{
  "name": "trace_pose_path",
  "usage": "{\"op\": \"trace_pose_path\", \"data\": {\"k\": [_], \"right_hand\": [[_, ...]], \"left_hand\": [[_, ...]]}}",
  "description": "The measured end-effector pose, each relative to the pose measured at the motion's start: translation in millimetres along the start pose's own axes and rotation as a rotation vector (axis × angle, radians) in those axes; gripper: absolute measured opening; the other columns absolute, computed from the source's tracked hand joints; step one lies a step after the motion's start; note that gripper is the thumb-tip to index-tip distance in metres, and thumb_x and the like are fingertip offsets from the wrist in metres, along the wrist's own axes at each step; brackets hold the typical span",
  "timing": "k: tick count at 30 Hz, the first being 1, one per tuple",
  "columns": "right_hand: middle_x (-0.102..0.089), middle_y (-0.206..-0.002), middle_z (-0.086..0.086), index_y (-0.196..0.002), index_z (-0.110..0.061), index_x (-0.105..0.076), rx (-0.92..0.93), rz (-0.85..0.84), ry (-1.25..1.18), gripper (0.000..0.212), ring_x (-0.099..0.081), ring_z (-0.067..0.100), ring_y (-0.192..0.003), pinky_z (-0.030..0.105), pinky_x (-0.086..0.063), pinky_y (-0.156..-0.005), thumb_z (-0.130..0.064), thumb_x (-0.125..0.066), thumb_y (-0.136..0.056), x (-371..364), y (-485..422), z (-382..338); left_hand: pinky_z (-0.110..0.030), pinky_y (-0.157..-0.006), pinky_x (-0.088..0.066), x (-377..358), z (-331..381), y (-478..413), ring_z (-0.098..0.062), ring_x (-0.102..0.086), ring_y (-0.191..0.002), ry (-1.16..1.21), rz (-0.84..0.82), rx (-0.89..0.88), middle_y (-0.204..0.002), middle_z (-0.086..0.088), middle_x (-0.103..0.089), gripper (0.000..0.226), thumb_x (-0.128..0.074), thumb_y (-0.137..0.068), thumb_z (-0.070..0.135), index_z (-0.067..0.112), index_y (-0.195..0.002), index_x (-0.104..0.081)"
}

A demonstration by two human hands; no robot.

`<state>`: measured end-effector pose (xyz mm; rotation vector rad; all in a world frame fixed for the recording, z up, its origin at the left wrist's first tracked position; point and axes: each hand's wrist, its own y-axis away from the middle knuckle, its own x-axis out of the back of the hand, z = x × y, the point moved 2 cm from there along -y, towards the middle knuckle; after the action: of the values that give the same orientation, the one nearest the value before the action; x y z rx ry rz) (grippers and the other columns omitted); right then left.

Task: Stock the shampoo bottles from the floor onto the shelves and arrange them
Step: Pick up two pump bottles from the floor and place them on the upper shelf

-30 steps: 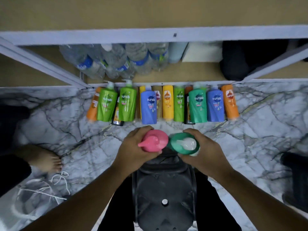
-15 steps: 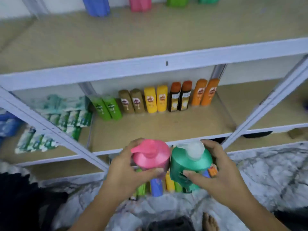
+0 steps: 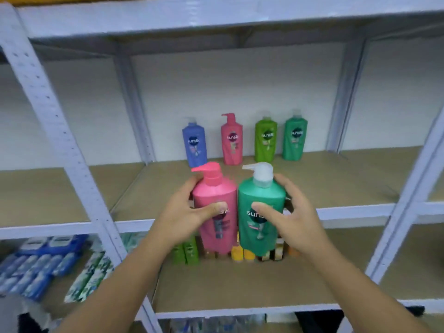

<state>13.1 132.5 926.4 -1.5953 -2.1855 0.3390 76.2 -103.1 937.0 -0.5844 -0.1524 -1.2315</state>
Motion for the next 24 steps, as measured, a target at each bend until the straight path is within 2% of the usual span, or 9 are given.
{"op": "trace_pose_path", "data": {"k": [2, 5, 9, 12, 14, 17, 19, 21, 24], "right_hand": [[-0.069, -0.106, -0.025, -0.12, -0.044, -0.056, 0.035, -0.009, -0.03, 0.053, -0.066, -0.007, -0.096, 0.014, -0.054, -0.077, -0.016, -0.08, -0.083, -6, -27, -12], [-0.067, -0.109, -0.019, -0.127, -0.036, -0.054, 0.059, -0.018, -0.025, 0.051, -0.065, -0.008, -0.094, 0.012, -0.053, -0.073, -0.022, -0.079, -0.084, -16, -63, -17], [-0.064, -0.111, -0.015, -0.126, -0.029, -0.053, 0.067, -0.026, -0.028, 0.05, -0.064, -0.013, -0.092, 0.008, -0.05, -0.073, -0.013, -0.077, -0.085, -31, -106, -4], [-0.068, -0.114, -0.008, -0.127, -0.026, -0.055, 0.036, -0.058, -0.013, 0.049, -0.067, -0.003, -0.097, 0.024, -0.057, -0.087, -0.013, -0.077, -0.086, -40, -129, 18], [-0.069, -0.116, -0.007, -0.13, -0.027, -0.054, 0.019, -0.067, 0.001, 0.051, -0.068, 0.004, -0.102, 0.037, -0.057, -0.094, -0.015, -0.077, -0.086, -44, -142, 34], [-0.068, -0.12, -0.008, -0.133, -0.035, -0.051, -0.002, -0.074, -0.014, 0.053, -0.068, 0.008, -0.107, 0.044, -0.055, -0.097, -0.023, -0.076, -0.088, -47, -152, 51], [-0.065, -0.127, -0.01, -0.138, -0.041, -0.045, -0.007, -0.091, -0.051, 0.058, -0.066, 0.009, -0.112, 0.042, -0.055, -0.096, -0.023, -0.073, -0.09, -48, -154, 59], [-0.06, -0.132, -0.011, -0.147, -0.04, -0.032, -0.012, -0.137, -0.072, 0.075, -0.064, 0.008, -0.116, 0.036, -0.056, -0.094, -0.014, -0.073, -0.09, -49, -149, 68], [-0.062, -0.128, -0.011, -0.149, -0.033, -0.025, -0.086, -0.214, -0.059, 0.09, -0.064, 0.006, -0.116, 0.029, -0.056, -0.092, 0.001, -0.076, -0.083, -52, -134, 97]], "left_hand": [[-0.019, -0.082, -0.054, 11, 7, -23, 0.003, -0.067, -0.092, 0.014, 0.041, -0.007, -0.112, 0.016, -0.071, 0.066, -0.089, -0.074, 0.034, 0.04, -0.131, -0.056], [-0.033, -0.093, -0.056, 21, 5, -56, -0.008, -0.067, -0.105, 0.033, 0.093, 0.01, -0.122, 0.008, -0.068, 0.075, -0.089, -0.075, 0.03, 0.03, -0.14, -0.052], [-0.033, -0.093, -0.056, 24, -5, -92, -0.008, -0.067, -0.103, 0.061, 0.104, 0.053, -0.12, 0.004, -0.068, 0.065, -0.085, -0.079, 0.019, 0.026, -0.135, -0.054], [-0.023, -0.084, -0.057, 20, -18, -109, -0.002, -0.067, -0.096, 0.108, 0.087, 0.099, -0.116, 0.005, -0.07, 0.054, -0.083, -0.081, 0.014, 0.028, -0.126, -0.057], [-0.015, -0.075, -0.055, 18, -27, -118, -0.001, -0.067, -0.096, 0.127, 0.084, 0.113, -0.113, 0.007, -0.069, 0.053, -0.081, -0.083, 0.012, 0.026, -0.128, -0.056], [-0.015, -0.076, -0.053, 14, -41, -127, -0.004, -0.069, -0.099, 0.173, 0.079, 0.124, -0.116, 0.006, -0.071, 0.052, -0.08, -0.085, 0.015, 0.031, -0.128, -0.056], [-0.022, -0.083, -0.055, 12, -53, -131, -0.001, -0.069, -0.102, 0.19, 0.087, 0.116, -0.122, 0.008, -0.069, 0.058, -0.08, -0.086, 0.022, 0.035, -0.135, -0.051], [-0.027, -0.09, -0.057, 9, -66, -128, -0.003, -0.067, -0.109, 0.189, 0.068, 0.114, -0.126, 0.009, -0.066, 0.069, -0.081, -0.085, 0.022, 0.036, -0.142, -0.043], [-0.021, -0.088, -0.056, -4, -90, -115, 0.0, -0.067, -0.106, 0.158, 0.0, 0.137, -0.122, 0.005, -0.066, 0.071, -0.083, -0.081, 0.009, 0.034, -0.132, -0.04]]}}
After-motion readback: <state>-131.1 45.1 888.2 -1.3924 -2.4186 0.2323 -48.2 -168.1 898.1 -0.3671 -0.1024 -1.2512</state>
